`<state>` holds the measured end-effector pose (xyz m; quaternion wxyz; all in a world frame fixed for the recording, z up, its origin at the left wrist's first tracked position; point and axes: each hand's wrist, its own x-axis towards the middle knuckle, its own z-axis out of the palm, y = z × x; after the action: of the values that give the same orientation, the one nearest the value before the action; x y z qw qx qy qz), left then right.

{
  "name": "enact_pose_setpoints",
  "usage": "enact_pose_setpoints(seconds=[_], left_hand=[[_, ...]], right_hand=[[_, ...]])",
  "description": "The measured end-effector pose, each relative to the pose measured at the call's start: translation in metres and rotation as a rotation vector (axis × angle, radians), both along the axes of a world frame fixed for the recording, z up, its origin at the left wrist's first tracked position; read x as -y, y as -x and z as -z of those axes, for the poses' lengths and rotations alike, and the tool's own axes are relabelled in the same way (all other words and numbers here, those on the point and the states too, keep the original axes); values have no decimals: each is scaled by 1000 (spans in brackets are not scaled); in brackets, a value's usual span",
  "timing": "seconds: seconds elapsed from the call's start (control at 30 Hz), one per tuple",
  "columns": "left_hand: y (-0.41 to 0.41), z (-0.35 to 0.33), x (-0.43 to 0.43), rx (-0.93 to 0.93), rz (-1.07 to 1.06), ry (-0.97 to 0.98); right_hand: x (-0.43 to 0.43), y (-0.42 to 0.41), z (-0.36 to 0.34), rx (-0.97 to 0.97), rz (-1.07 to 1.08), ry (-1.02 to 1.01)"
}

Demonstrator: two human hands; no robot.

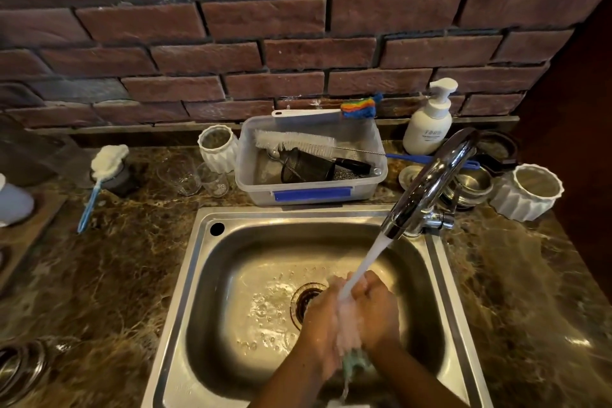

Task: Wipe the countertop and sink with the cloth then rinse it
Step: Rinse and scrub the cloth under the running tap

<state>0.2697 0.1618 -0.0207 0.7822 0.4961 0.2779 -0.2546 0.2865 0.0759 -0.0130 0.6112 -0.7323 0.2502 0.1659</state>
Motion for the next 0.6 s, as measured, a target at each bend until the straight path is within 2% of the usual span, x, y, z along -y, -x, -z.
enact_pose_setpoints(seconds=[0.1, 0.17, 0.27, 0.3, 0.37, 0.43, 0.5, 0.53, 0.6], left_hand=[[0, -3, -2, 31, -47, -36], [-5, -4, -9, 18, -152, -28], [-12, 0, -11, 48, -227, -27], [-12, -3, -7, 43, -212, -16], [-10, 0, 1, -4, -123, -140], [-11, 0, 11, -46, -100, -88], [-13, -8, 19, -26, -72, -65], [-12, -12, 20, -35, -55, -96], [-11, -15, 16, -31, -60, -123]], right_hand=[[10, -1, 0, 23, 28, 101], [7, 2, -13, 87, 68, 159], [-17, 19, -34, 131, 6, 29], [-24, 25, -37, 111, 16, -19], [-30, 31, -31, 118, 69, -15], [-17, 22, -26, 84, 153, 2], [1, 9, -25, -3, 263, -106], [6, 6, -19, -47, 276, -126], [9, 0, -13, -27, 177, -13]])
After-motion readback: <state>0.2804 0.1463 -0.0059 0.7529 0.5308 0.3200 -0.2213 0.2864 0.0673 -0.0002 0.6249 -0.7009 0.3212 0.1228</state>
